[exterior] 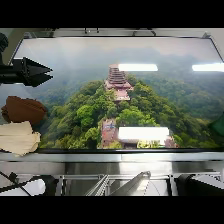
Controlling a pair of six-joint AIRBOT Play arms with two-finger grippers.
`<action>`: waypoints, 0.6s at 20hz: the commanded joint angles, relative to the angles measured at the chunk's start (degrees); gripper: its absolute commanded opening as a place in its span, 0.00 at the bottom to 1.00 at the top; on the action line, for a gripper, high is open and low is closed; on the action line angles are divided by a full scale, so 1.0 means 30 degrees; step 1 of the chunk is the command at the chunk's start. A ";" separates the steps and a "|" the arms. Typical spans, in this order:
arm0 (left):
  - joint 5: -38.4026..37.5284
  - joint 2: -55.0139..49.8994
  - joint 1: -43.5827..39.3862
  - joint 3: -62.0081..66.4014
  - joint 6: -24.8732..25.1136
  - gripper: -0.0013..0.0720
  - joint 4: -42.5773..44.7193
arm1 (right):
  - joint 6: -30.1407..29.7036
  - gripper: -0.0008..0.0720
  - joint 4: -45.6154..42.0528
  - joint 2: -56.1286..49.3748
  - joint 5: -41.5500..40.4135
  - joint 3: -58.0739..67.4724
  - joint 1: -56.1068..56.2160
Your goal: Fold the shirts.
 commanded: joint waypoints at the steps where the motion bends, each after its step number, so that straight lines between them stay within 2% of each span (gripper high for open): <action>1: 0.0051 0.0015 -0.0007 -0.0007 -0.0051 0.80 0.0007 | 0.0153 0.88 -0.1545 -0.0517 -0.0131 -0.1064 -0.0488; 5: 0.0153 0.0015 -0.0007 -0.0007 -0.0051 0.80 -0.0007 | 0.0233 0.88 -0.1268 -0.0882 0.0328 -0.1049 -0.0393; 7: 0.0204 0.0015 -0.0007 0.0000 -0.0044 0.80 -0.0029 | 0.0299 0.87 0.0699 -0.0882 0.0102 -0.1035 -0.0102; 8: 0.0219 0.0015 -0.0007 0.0000 -0.0051 0.80 -0.0044 | 0.0102 0.62 0.2863 -0.0882 -0.0277 -0.1020 0.0270; 9: 0.0372 0.0015 -0.0007 0.0000 -0.0051 0.70 -0.0044 | -0.0794 0.13 0.5734 -0.0882 -0.0860 -0.1020 0.0882; 10: 0.0568 0.0015 -0.0007 0.0044 -0.0051 0.32 -0.0080 | -0.1792 0.04 0.8969 -0.0874 -0.1574 -0.1020 0.1872; 11: 0.0714 0.0015 -0.0007 0.0321 0.0015 0.03 -0.0095 | -0.2586 0.04 1.1693 -0.0845 -0.2193 -0.1005 0.3191; 12: 0.0787 0.0015 -0.0007 0.0852 0.0015 0.03 -0.0102 | -0.3577 0.03 1.3704 -0.0801 -0.2776 -0.0998 0.4575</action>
